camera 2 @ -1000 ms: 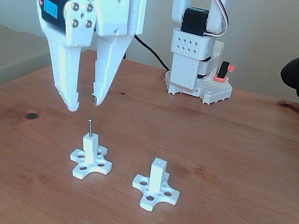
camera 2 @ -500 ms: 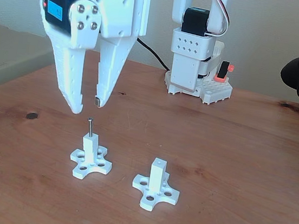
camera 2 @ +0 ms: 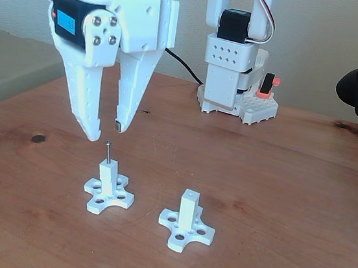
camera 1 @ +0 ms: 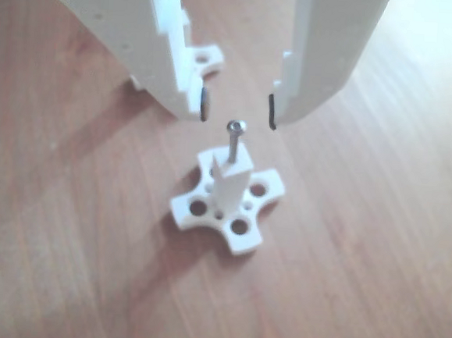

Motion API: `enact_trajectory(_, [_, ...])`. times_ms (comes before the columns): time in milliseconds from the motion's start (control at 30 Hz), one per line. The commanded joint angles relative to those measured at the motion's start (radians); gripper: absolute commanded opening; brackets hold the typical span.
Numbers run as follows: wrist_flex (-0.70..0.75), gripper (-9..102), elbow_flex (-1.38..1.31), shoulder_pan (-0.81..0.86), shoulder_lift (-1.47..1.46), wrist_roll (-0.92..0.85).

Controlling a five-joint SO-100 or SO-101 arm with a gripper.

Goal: Grab the screw and set it in the hole.

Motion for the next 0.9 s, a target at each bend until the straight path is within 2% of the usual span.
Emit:
enact_trajectory(0, [0.006, 9, -0.084, -0.009, 0.015, -0.014])
enact_trajectory(867, [0.000, 9, -0.092, -0.012, -0.021, -0.017])
